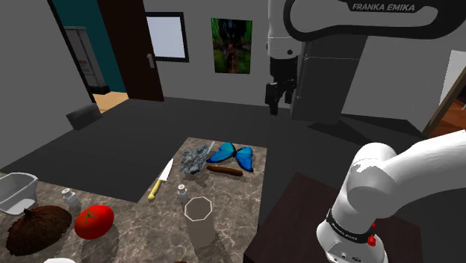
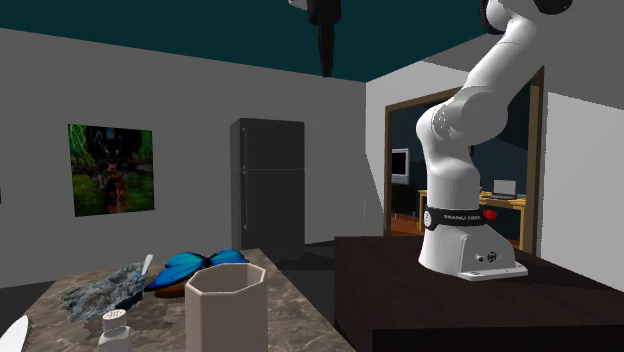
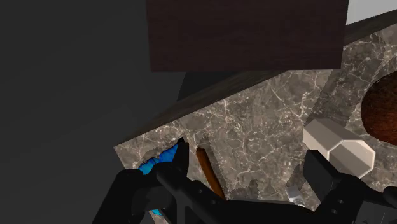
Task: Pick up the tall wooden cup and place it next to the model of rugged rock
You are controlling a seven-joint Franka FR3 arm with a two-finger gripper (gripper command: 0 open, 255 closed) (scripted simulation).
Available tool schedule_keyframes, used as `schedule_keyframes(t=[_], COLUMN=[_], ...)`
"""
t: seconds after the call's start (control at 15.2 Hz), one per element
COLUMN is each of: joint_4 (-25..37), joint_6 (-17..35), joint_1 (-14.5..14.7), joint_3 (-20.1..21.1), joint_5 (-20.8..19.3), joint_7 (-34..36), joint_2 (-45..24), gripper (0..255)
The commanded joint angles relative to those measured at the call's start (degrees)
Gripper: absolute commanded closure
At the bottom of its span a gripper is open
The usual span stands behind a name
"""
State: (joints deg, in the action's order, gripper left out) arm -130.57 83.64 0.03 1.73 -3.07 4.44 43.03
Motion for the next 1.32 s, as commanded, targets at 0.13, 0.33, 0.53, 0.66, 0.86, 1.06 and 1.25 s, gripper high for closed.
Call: schedule_keyframes(t=[0.13, 0.33, 0.53, 0.66, 0.86, 1.06, 1.25], joint_4=[-2.63, -6.06, -8.86, -10.36, -12.03, -12.98, -13.19], joint_6=[3.57, 9.05, 14.67, 18.49, 24.28, 30.09, 35.80], joint_1=[0.50, 1.27, 2.05, 2.55, 3.28, 3.94, 4.48], joint_3=[0.96, 2.46, 4.03, 5.12, 6.77, 8.45, 10.13], joint_5=[0.89, 2.19, 3.38, 4.11, 5.03, 5.69, 5.96], joint_7=[1.11, 2.69, 4.23, 5.24, 6.76, 8.33, 10.00], joint_2=[-0.90, -2.86, -5.57, -7.80, -11.77, -16.45, -21.77], gripper=[0, 0, 0, 0, 0, 0, 0])
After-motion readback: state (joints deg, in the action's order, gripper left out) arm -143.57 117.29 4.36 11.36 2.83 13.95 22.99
